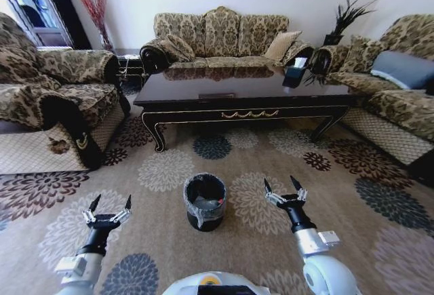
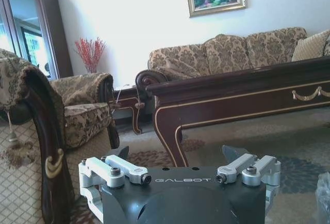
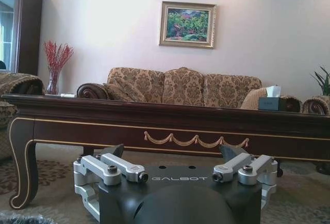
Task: Move to the front of the table and pick up the trash from the floor, then place it into the trash bin.
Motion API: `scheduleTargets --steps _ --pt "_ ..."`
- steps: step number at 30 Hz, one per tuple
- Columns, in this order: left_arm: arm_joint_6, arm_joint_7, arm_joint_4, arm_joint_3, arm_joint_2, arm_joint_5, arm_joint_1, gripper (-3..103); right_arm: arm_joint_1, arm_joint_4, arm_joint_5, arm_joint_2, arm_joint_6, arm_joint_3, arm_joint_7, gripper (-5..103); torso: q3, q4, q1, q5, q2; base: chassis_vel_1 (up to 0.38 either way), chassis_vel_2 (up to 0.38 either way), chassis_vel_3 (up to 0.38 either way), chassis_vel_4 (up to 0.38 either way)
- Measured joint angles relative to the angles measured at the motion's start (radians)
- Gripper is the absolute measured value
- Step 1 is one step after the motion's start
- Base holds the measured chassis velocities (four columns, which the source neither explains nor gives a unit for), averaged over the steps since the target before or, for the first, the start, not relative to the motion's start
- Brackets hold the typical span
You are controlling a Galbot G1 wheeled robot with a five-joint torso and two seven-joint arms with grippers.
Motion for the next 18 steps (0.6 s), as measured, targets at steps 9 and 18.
scheduleTargets --steps 9,18 --pt "0.015 -0.016 -0.016 0.006 0.012 -0.007 -0.016 100 -0.012 -0.003 -0.008 0.011 0.012 0.001 -0.011 100 0.000 0.0001 0.000 0.0000 0.000 0.000 0.000 0.000 0.000" --pt "0.019 -0.019 -0.017 0.008 0.013 -0.008 -0.018 100 -0.012 -0.003 -0.007 0.011 0.012 -0.001 -0.007 100 0.000 0.0001 0.000 0.0000 0.000 0.000 0.000 0.000 0.000"
